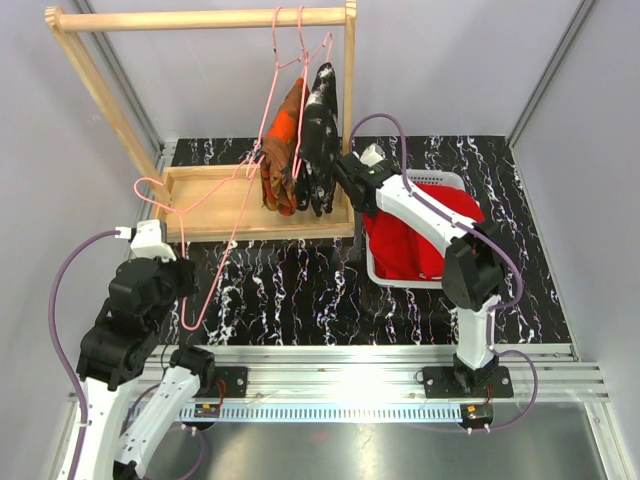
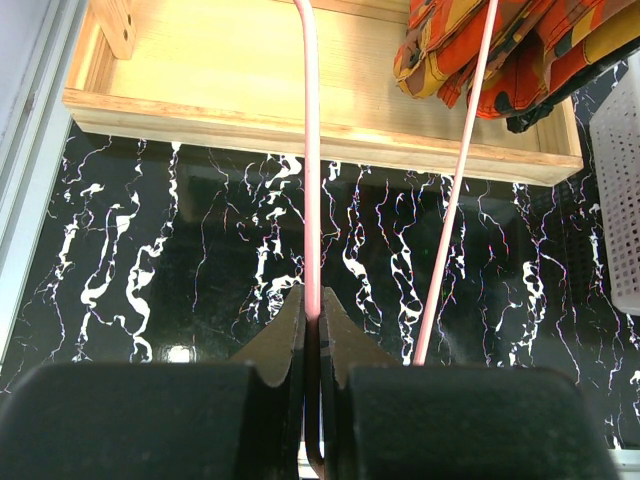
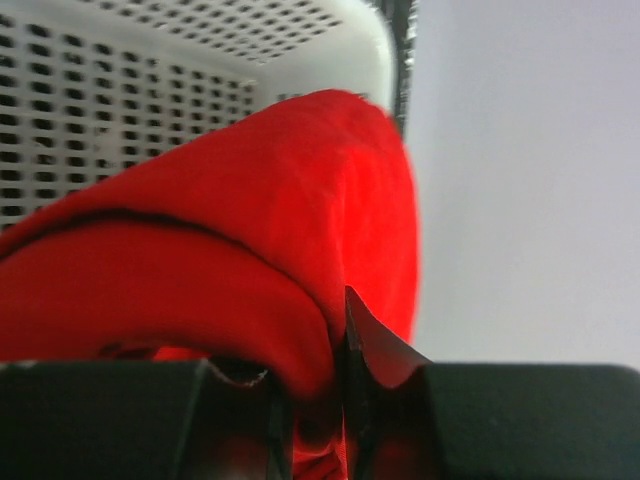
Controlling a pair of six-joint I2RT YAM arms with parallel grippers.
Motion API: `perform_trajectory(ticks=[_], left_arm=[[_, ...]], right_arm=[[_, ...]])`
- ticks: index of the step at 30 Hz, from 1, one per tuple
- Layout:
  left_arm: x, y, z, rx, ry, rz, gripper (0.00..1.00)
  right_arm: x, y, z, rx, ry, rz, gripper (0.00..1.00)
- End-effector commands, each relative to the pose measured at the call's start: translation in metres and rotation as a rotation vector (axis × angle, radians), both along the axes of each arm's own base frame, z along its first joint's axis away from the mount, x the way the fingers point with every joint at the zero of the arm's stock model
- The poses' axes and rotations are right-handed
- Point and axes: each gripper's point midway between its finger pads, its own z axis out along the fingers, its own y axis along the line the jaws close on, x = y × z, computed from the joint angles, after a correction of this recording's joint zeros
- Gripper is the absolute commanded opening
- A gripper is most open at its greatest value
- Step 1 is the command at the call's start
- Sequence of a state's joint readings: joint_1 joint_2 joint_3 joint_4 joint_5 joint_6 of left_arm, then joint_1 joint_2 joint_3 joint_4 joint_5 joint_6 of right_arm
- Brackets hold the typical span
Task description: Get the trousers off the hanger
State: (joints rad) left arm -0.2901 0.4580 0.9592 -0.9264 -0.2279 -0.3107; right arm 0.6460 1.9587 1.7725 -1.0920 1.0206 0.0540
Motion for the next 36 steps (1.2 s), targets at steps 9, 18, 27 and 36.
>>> perform_trajectory(ticks=[9, 18, 27, 36], left_arm=[[0.005, -0.006, 0.017, -0.024, -0.066, -0.029, 0.0], [0.004, -0.008, 0.016, -0.029, -0.063, -0.035, 0.0], [0.006, -0.011, 0.014, -0.038, -0.052, -0.046, 0.0], [0.004, -0.01, 0.019, -0.039, -0.057, -0.04, 0.0]], right_arm=[[0.006, 0.046, -0.006, 0.503, -0.07, -0.026, 0.35], [-0.032, 0.036, 0.044, 0.832, -0.123, 0.034, 0.64], [-0.051, 0.056, 0.035, 1.116, -0.049, 0.158, 0.99], [-0.022, 0.035, -0.066, 0.921, 0.001, -0.116, 0.74]])
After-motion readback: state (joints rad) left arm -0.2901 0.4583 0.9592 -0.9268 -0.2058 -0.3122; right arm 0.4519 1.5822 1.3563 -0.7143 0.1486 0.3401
